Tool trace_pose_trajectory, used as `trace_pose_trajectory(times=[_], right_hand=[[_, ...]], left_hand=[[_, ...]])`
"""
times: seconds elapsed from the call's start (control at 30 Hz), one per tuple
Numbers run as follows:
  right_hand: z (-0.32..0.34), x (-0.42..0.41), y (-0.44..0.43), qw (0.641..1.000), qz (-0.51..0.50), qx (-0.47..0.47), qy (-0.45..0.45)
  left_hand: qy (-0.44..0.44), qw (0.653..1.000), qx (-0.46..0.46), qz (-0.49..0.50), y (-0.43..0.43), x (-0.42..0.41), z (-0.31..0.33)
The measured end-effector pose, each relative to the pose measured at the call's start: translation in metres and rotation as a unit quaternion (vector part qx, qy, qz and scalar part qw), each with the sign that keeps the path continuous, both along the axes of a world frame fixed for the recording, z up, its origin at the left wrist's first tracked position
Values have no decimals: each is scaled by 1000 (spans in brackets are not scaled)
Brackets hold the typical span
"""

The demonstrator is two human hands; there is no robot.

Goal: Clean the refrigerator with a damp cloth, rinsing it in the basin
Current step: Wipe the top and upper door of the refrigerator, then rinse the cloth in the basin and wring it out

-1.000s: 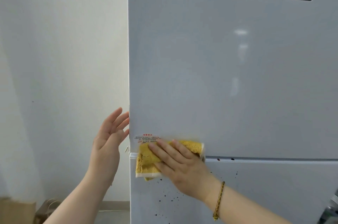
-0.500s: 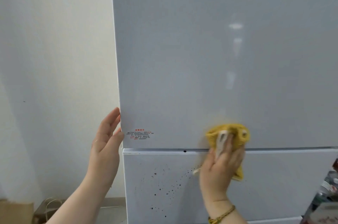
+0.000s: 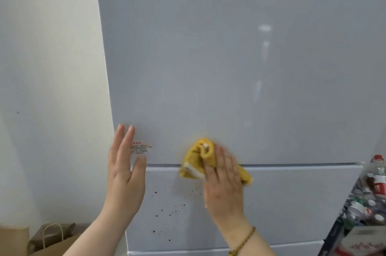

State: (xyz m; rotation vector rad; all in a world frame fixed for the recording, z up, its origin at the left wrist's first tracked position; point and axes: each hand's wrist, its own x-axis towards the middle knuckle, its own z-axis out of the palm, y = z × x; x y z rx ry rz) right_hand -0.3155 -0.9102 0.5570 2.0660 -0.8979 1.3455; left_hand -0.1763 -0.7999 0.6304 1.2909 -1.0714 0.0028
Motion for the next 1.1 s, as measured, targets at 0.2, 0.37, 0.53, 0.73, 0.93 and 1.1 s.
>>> trace_pose_trajectory(times=[0.2,0.37,0.53,0.73,0.93,1.1], right_hand=[[4,-74,9,971,52,186,-139],[38,-95,56,774,304,501,-242],[56,-97,66,613,409,654,-171],[44,-51,83,411,495,755,-126],[16,14,132,219,508,832,-36],[4,51,203,329,512,791,63]], left_hand=[[-49,999,9,-17,-8,-51,-12],[-31,984,80,-157,-12,-86,-15],[-19,962,162,-219,7,-72,-16],[199,927,190,-257,79,-50,-34],[354,932,70,-26,160,-36,-64],[372,916,49,142,231,-30,-75]])
